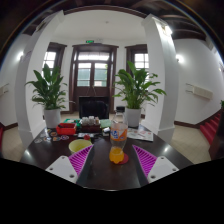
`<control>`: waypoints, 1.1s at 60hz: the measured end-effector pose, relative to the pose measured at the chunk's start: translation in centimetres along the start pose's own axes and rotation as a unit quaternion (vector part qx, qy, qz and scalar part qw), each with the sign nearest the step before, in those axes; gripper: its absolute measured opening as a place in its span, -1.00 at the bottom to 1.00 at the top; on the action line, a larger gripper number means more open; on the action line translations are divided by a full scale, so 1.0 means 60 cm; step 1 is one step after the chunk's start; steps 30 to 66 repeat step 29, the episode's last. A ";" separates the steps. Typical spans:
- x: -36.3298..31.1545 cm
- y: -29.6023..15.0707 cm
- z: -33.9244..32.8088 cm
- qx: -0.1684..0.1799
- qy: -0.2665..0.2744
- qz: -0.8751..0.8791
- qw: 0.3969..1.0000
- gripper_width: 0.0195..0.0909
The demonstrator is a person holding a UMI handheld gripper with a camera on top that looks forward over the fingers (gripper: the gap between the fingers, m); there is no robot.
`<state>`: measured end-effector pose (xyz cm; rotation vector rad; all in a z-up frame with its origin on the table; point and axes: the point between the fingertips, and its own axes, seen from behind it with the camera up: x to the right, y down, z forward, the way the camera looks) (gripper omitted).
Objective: Pour water
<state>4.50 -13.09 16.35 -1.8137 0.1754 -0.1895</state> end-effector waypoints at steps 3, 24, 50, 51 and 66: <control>-0.006 -0.012 -0.019 0.004 -0.005 0.002 1.000 0.54; -0.004 -0.066 -0.121 0.016 -0.009 0.010 1.000 0.54; 0.000 -0.068 -0.127 0.020 -0.010 0.013 1.000 0.53; 0.000 -0.068 -0.127 0.020 -0.010 0.013 1.000 0.53; 0.000 -0.068 -0.127 0.020 -0.010 0.013 1.000 0.53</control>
